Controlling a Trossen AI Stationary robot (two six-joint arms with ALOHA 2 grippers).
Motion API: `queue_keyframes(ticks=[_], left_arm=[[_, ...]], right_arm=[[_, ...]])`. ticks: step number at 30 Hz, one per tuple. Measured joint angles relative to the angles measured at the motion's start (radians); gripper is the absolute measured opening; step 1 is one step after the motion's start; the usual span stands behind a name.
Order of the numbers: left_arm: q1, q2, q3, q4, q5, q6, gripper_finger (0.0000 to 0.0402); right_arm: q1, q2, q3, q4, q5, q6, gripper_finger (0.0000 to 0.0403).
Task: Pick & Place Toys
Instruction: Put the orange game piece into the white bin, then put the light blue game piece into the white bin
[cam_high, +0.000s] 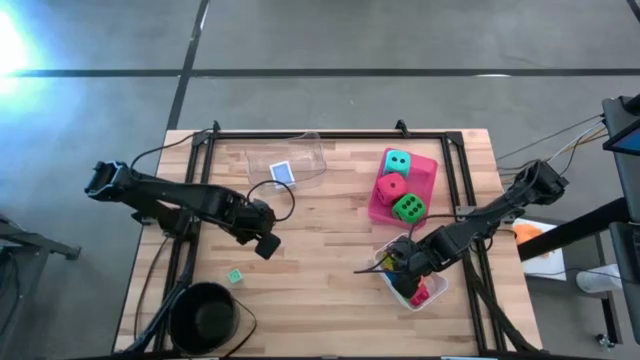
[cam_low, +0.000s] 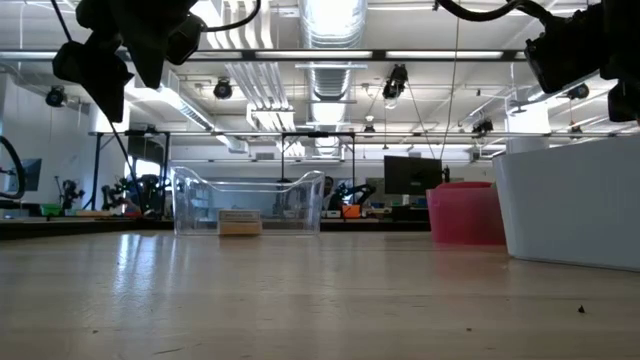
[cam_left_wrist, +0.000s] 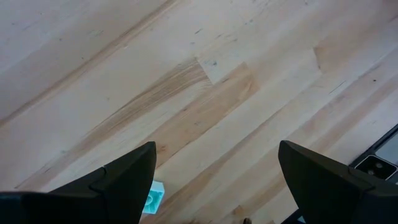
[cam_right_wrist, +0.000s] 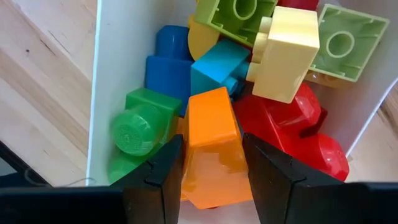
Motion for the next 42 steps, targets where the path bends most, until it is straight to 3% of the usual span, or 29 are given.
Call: queue_keyframes(ticks=[11,22,35,42], left_arm=[[-0.007,0.0,-0.078,0.025,0.045,-0.052,0.0342],[-0.044,0.0,-0.081,0.027,0.057,-0.051,0.0342],[-0.13,0.0,-0.082,0.029,0.068,-0.059,0.0342],[-0.134,0.008,-0.073,0.022,0.11,-0.055,0.0342]], right_arm=[[0.0,0.0,0.0,0.001,0.002,-0.011,0.0137],[0.0,0.0,0.0,0.002,0.004,-0.02,0.014],[0.0,-0.005,0.0,0.002,-0.029,-0.053,0.0281],[0.0,-0.024,0.053,-0.048,0.004,-0.069,0.0312]])
